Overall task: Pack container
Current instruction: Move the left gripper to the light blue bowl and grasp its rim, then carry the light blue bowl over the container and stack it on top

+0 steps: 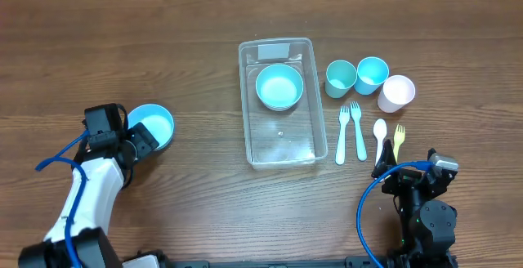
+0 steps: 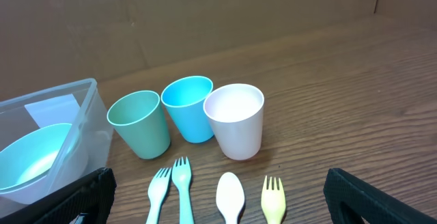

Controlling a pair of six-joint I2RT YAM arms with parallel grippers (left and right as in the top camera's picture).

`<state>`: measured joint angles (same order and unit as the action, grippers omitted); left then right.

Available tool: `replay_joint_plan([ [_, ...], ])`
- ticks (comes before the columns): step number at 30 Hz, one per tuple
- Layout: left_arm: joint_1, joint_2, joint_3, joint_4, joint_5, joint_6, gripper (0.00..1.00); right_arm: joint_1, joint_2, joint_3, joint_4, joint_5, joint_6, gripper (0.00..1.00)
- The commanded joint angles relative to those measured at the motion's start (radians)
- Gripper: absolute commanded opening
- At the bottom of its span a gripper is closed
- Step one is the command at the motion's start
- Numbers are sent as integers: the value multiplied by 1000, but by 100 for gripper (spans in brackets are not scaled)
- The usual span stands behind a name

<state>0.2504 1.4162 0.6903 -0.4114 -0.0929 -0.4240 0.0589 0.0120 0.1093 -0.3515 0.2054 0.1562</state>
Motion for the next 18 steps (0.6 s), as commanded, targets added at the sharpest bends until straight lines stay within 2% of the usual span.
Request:
replay_joint_plan([
  [1, 5, 67, -5, 34, 11, -19, 75, -5, -8, -3, 6, -4, -1, 100],
  [5, 5, 129, 2, 51, 27, -18, 54, -5, -8, -3, 6, -4, -1, 100],
  [7, 5, 133, 14, 50, 34, -19, 29, -5, -8, -3, 6, -4, 0, 100],
  [10, 5, 133, 39, 37, 42, -19, 5, -5, -8, -3, 6, -4, 0, 100],
  [15, 1, 132, 235, -143, 42, -17, 4, -5, -8, -3, 6, -4, 0, 100],
  [18, -65, 132, 452, -268, 73, 72, 4, -5, -8, -3, 6, -4, -1, 100],
])
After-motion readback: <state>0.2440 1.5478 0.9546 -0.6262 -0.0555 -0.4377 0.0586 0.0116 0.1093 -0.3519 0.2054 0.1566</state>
